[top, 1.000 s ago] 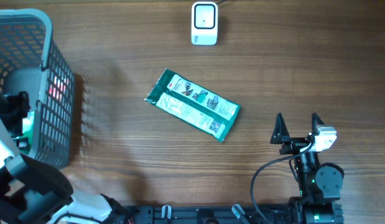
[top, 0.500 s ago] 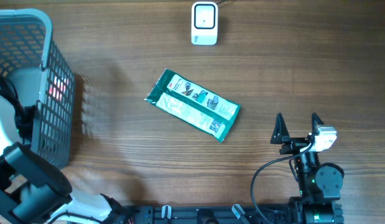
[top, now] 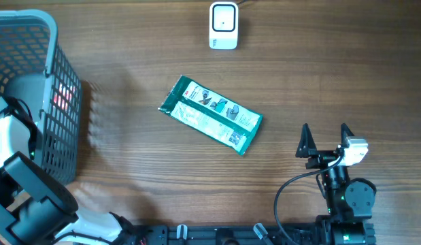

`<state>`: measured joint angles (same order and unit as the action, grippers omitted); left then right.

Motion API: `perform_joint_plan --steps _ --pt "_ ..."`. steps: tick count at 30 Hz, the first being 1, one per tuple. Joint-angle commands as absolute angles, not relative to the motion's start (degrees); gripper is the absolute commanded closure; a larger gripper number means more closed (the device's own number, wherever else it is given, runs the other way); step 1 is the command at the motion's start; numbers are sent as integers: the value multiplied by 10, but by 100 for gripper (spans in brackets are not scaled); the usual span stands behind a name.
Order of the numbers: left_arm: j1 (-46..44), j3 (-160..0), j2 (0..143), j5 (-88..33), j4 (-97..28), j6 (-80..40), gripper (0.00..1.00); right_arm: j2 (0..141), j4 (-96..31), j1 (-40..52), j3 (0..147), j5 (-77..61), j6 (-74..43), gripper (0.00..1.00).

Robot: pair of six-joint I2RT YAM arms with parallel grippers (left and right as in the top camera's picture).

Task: Scan the item barcode
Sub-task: 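Reach the left gripper into the basket and grasp the green-lidded jar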

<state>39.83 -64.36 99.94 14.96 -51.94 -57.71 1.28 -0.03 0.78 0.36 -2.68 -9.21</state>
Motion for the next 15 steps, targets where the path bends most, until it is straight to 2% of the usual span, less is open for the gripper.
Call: perform_joint_plan --steps 1,7,11,15 --pt "401 -695 971 158 -545 -553 51 10 1 9 3 -22 -99 0" --pt "400 -879 896 152 -657 -549 48 10 1 9 3 -22 -99 0" --pt "400 -993 827 43 -680 -512 48 10 1 9 3 -22 -99 0" --pt "373 -1016 741 -105 -664 -498 48 10 1 9 3 -22 -99 0"
